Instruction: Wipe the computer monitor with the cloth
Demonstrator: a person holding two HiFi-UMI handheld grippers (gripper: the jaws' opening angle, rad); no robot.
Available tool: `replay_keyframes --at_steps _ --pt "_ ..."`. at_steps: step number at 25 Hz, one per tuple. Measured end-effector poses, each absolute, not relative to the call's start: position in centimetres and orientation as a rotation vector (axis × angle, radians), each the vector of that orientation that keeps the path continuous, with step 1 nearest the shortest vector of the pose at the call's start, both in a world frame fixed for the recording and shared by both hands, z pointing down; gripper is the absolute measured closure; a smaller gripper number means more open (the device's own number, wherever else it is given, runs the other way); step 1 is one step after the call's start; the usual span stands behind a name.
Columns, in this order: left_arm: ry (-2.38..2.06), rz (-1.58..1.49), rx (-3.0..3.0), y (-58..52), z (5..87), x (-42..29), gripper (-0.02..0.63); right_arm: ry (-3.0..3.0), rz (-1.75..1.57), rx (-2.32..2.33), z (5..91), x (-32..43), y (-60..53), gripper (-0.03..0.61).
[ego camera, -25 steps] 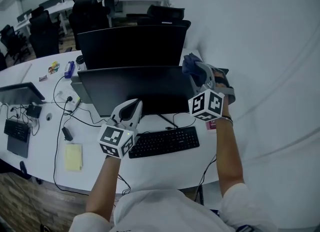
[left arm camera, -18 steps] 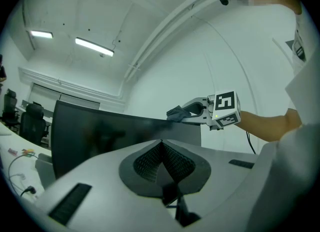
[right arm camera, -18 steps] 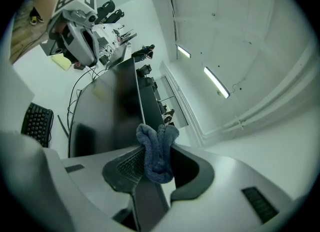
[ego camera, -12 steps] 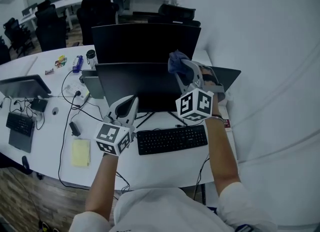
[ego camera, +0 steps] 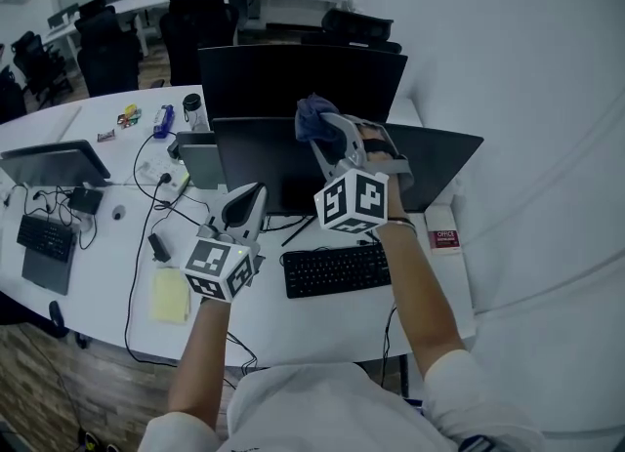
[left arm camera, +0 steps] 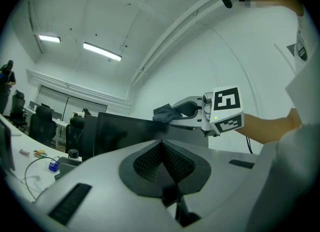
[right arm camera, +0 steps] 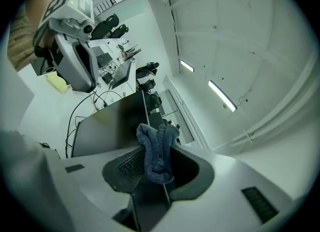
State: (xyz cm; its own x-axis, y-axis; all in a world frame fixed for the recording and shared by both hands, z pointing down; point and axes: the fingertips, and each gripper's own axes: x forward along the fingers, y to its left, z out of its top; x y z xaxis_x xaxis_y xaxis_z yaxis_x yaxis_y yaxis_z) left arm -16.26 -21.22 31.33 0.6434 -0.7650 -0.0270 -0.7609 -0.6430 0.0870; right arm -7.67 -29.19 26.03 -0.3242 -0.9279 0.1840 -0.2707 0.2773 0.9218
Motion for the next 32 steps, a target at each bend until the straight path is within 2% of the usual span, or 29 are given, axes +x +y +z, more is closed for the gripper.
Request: replay_keyframes --at_steps 32 --pt "-1.401 -0.121 2.669 -20.4 33.9 -26.3 0.603 -2.014 -1.115 1.043 25.7 -26.3 -29.1 0.434"
